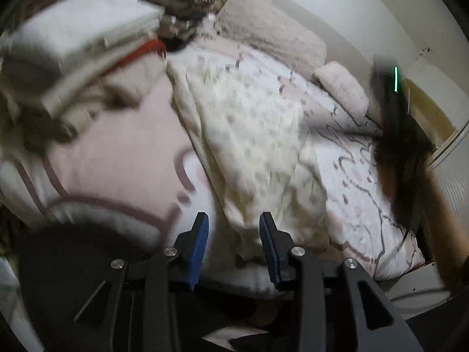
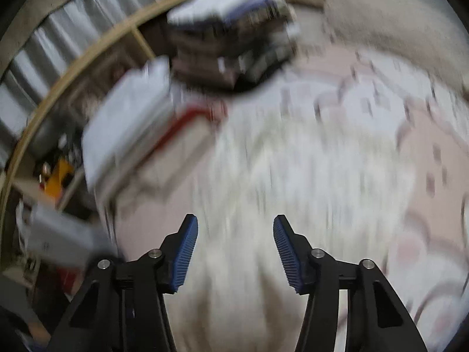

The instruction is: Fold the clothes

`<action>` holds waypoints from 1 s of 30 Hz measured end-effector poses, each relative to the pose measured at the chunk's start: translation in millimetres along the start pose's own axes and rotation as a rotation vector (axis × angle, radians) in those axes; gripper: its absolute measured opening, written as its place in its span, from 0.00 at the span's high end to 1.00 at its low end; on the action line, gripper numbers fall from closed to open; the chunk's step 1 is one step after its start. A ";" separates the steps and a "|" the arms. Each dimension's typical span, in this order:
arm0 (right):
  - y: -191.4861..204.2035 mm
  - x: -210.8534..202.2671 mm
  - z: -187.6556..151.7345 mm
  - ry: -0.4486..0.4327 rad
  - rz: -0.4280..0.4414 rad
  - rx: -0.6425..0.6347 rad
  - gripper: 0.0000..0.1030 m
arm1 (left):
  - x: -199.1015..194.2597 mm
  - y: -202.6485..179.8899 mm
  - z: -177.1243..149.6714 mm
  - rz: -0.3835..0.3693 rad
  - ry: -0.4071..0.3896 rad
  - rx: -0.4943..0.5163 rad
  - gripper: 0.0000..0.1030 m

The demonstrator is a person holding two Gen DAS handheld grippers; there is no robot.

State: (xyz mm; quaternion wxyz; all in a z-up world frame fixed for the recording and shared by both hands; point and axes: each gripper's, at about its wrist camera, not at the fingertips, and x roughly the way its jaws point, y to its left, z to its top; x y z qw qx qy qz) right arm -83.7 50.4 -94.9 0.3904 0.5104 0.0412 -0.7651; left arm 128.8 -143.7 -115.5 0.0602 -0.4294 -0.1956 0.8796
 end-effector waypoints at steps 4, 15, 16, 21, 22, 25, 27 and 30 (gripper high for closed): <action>-1.7 8.8 -67.9 -0.006 -0.019 0.072 0.49 | 1.4 -6.9 45.8 -0.066 -0.031 0.055 0.65; 25.3 34.3 -119.9 -0.087 -0.147 0.010 0.49 | 199.9 -30.8 171.3 -0.023 0.265 0.240 0.65; 24.7 36.5 -122.1 -0.084 -0.146 0.020 0.49 | 213.2 -23.5 180.0 0.049 0.265 0.261 0.65; 20.0 37.9 -121.9 -0.081 -0.141 0.029 0.49 | 230.3 20.3 218.0 0.405 0.195 0.400 0.65; 18.8 38.7 -121.7 -0.082 -0.139 0.032 0.49 | 226.9 27.4 225.0 0.449 0.178 0.407 0.65; 17.7 42.2 -122.6 -0.084 -0.139 0.026 0.49 | 193.2 27.9 237.4 0.378 0.121 0.378 0.65; 17.0 43.2 -123.3 -0.086 -0.138 0.025 0.49 | 168.4 13.2 234.2 0.234 0.109 0.359 0.65; 16.2 42.9 -125.7 -0.091 -0.131 0.028 0.49 | 148.0 -25.5 196.7 -0.015 0.171 0.390 0.65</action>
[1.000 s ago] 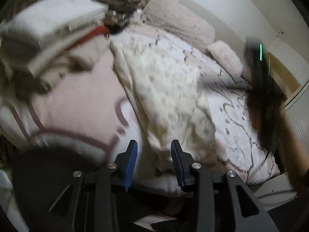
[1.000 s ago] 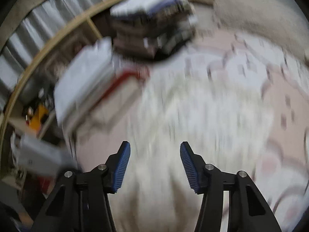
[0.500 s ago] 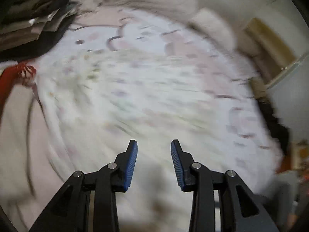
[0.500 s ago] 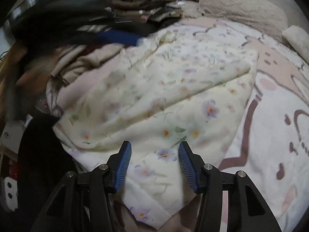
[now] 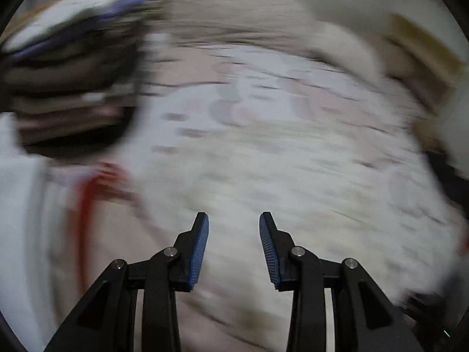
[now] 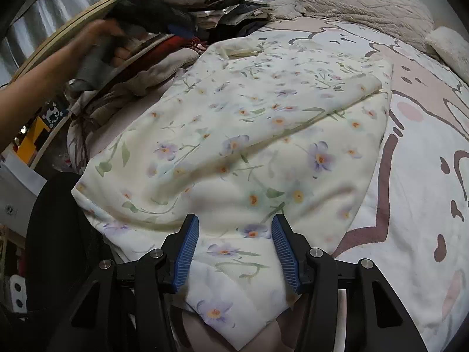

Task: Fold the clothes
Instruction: 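Move both open grippers over the folded garment to smooth it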

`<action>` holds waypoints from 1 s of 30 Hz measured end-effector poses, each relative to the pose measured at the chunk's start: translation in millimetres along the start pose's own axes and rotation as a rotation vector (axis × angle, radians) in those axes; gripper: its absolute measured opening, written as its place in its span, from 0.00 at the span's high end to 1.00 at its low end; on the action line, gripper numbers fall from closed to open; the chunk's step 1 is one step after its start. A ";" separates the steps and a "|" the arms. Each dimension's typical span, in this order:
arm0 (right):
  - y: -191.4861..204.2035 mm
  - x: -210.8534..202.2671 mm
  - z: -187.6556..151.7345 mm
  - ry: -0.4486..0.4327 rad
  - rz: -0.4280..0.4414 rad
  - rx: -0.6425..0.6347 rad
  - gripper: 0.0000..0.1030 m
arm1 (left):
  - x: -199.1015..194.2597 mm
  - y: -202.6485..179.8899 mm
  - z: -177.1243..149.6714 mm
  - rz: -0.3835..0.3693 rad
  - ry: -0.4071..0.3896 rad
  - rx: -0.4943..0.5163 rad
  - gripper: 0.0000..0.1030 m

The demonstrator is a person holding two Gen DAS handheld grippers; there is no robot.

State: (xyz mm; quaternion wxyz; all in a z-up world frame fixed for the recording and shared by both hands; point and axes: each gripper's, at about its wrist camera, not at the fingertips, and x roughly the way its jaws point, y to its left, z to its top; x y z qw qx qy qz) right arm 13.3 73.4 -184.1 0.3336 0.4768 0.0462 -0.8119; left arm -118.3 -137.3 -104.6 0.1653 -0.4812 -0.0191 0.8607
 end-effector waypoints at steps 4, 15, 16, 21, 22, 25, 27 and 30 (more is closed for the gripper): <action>-0.6 -0.4 -2.0 -0.011 -0.003 0.004 0.49 | 17.6 -63.0 -44.7 -0.212 0.095 0.099 0.65; -1.8 -3.9 -7.8 -0.031 -0.001 0.005 0.49 | 35.6 -6.8 -80.1 0.225 0.096 0.149 0.63; -1.9 -4.1 -8.2 -0.034 0.000 0.006 0.49 | 33.6 0.5 -77.6 0.250 0.096 0.141 0.63; -5.0 -3.4 -7.9 -0.040 0.000 0.005 0.49 | 25.6 13.3 -66.0 0.415 0.070 0.147 0.63; -5.9 -3.0 -7.6 -0.040 -0.001 0.004 0.49 | 18.6 16.2 -61.1 0.411 0.054 0.132 0.63; -4.1 -3.2 -8.4 -0.041 -0.008 -0.002 0.49 | -0.2 12.2 -41.7 0.318 0.005 0.110 0.62; -3.1 -2.9 -9.2 -0.042 -0.013 -0.009 0.48 | 6.3 4.4 -29.0 0.229 0.020 0.122 0.62; -2.4 -3.0 -10.0 -0.044 -0.016 -0.011 0.48 | 37.9 -1.6 -9.4 0.161 0.063 0.124 0.62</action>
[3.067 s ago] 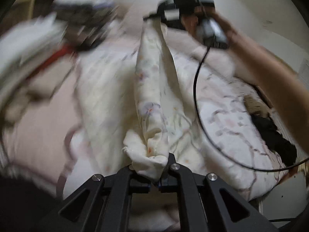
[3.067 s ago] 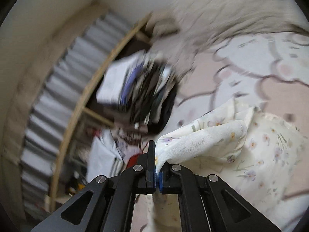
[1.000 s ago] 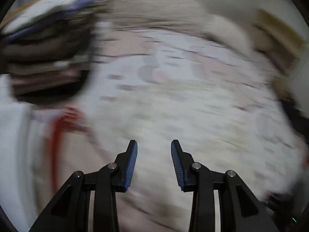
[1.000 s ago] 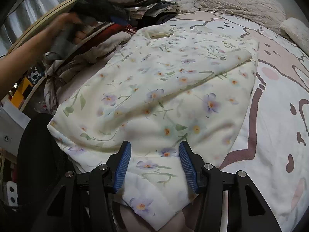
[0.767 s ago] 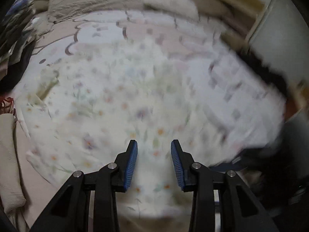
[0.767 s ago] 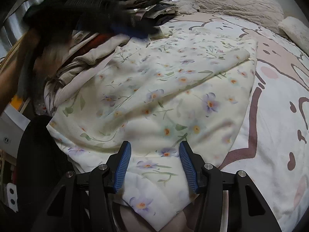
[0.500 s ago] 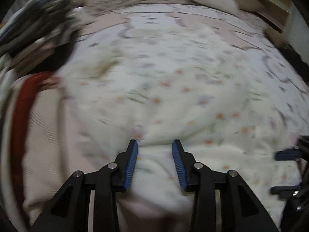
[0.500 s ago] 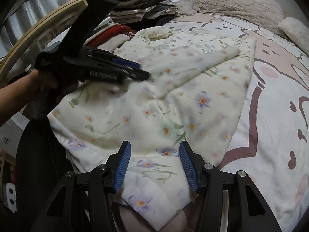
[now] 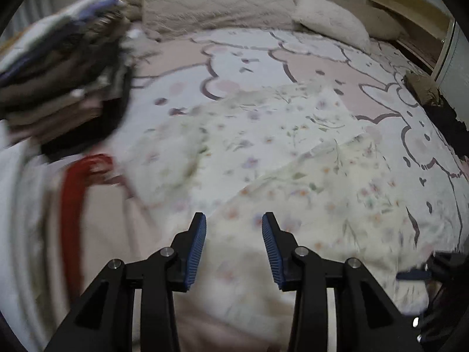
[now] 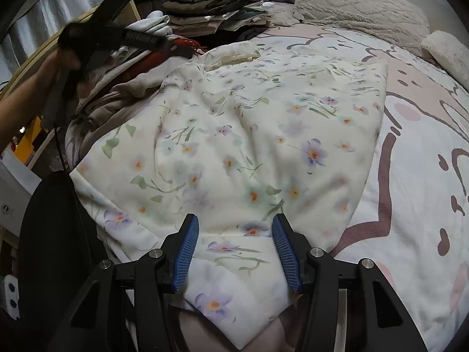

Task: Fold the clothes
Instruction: 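Move both open grippers over the folded garment to smooth it, then grasp the folded garment edge with both grippers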

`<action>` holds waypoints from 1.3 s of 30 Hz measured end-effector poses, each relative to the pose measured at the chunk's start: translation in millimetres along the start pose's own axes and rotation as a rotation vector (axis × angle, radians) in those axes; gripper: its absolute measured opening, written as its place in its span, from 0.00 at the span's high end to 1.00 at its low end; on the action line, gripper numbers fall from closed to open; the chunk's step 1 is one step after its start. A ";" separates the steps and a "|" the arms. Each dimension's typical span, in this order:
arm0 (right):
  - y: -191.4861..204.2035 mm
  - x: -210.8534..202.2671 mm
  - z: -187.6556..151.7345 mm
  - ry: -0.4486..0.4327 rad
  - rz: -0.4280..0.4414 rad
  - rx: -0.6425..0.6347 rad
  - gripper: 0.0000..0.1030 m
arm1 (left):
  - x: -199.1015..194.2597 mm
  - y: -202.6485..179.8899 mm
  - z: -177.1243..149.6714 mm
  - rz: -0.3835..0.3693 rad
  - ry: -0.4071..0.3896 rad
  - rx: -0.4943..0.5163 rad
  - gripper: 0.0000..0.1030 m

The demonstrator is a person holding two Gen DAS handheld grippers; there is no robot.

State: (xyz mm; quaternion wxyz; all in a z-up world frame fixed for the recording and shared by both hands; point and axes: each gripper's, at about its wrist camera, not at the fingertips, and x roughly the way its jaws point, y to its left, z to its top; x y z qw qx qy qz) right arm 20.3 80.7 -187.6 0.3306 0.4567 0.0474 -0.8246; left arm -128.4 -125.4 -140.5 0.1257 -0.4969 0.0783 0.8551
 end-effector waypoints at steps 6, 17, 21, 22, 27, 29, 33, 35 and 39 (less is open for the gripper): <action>1.2 -1.1 -1.6 -0.003 -0.006 0.004 0.48 | 70.1 33.2 37.6 0.122 0.114 -0.032 0.59; 2.6 -0.6 -0.9 0.004 -0.002 0.007 0.43 | -17.2 80.9 87.5 0.323 -0.088 -0.100 0.56; 5.5 -2.9 3.4 0.015 -0.013 -0.011 0.42 | -51.1 43.9 49.9 0.213 -0.082 -0.024 0.55; 6.3 -5.4 5.3 0.019 -0.013 -0.007 0.42 | -57.4 30.7 36.5 0.173 -0.076 -0.007 0.55; 10.7 -43.1 11.6 -0.057 0.020 0.016 0.42 | -84.9 -50.9 -51.3 -0.103 -0.003 0.090 0.55; 10.6 -55.8 9.6 -0.073 0.008 0.006 0.42 | -87.5 -75.0 -83.0 -0.206 0.049 0.077 0.55; -4.3 -71.9 -0.1 -0.070 0.002 0.045 0.42 | -74.5 -104.7 -130.4 -0.250 0.141 0.052 0.55; -14.3 -75.0 -5.6 -0.063 -0.006 0.065 0.42 | -60.3 -106.8 -149.7 -0.239 0.178 0.018 0.55; -17.0 -80.9 -14.6 -0.056 -0.097 -0.020 0.42 | -64.2 -103.0 -159.5 -0.264 0.141 -0.068 0.54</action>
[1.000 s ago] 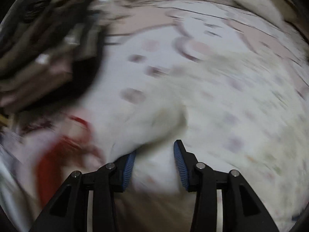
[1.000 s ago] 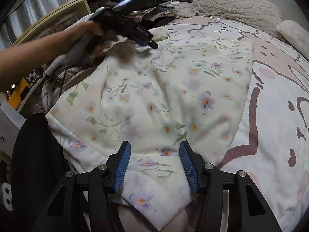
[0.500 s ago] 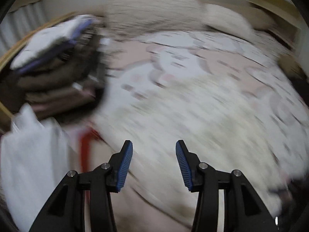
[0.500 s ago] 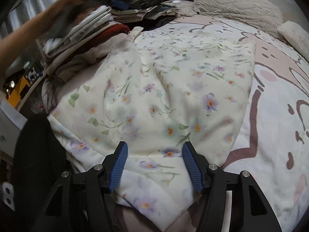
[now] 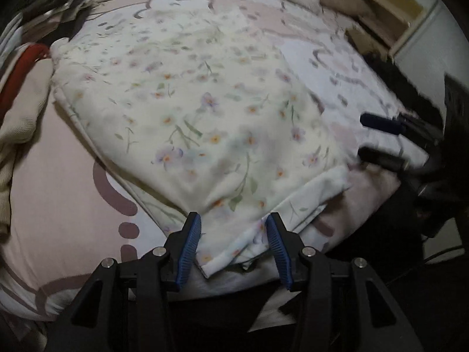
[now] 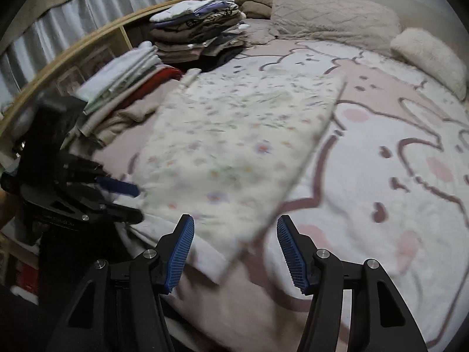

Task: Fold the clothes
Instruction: 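Grasp the folded garment edge with both grippers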

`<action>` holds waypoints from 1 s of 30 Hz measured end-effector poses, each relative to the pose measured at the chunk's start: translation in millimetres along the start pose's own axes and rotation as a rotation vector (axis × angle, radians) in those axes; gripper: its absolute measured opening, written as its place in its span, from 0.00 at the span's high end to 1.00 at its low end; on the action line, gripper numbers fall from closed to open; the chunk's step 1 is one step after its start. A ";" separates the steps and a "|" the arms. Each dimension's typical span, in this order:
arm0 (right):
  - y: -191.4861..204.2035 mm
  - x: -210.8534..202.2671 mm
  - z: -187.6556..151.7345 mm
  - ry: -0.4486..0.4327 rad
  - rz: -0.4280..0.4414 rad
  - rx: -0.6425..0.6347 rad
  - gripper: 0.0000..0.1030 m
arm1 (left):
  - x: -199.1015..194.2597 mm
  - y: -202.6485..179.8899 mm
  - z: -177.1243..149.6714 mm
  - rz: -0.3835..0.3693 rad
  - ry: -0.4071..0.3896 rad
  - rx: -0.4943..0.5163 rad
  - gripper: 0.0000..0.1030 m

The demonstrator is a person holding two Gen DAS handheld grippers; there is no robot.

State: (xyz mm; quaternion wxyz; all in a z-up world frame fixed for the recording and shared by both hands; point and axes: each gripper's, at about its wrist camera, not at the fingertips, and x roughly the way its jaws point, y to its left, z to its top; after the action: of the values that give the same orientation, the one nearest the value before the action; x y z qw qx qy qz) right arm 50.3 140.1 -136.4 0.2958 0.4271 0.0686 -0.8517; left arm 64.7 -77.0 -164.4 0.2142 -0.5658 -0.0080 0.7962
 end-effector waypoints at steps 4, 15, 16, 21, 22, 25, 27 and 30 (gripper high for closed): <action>31.2 -6.0 -9.7 -0.011 -0.148 -0.356 0.42 | -23.8 0.2 -5.4 -0.022 -0.069 -0.030 0.54; 84.1 40.1 -89.7 -0.110 -0.384 -1.107 0.42 | -51.2 -40.9 -53.8 0.262 -0.180 0.322 0.43; 89.0 45.6 -92.8 -0.154 -0.415 -1.156 0.42 | -51.9 -46.1 -60.2 0.289 -0.188 0.372 0.43; 105.1 71.1 -84.6 -0.285 -0.504 -1.266 0.42 | -48.0 -75.5 -82.3 0.486 -0.237 0.676 0.38; 107.0 75.2 -79.8 -0.292 -0.501 -1.273 0.42 | -44.1 -79.5 -85.9 0.531 -0.242 0.733 0.37; 109.3 80.4 -61.4 -0.235 -0.435 -1.251 0.89 | -21.6 -86.0 -98.5 0.682 -0.248 0.913 0.36; 106.4 75.6 -43.1 -0.194 -0.383 -1.179 0.92 | 0.5 -88.1 -104.8 0.771 -0.249 1.025 0.36; 102.6 62.5 -19.3 -0.171 -0.313 -1.091 0.92 | 25.3 -91.7 -110.2 0.866 -0.276 1.163 0.36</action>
State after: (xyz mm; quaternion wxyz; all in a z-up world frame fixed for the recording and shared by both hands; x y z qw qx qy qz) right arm 92.5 35.7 -182.6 0.3484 0.1271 0.5362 -0.7582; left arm 188.0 -10.2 -203.3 0.1430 -0.2078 0.6126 0.7491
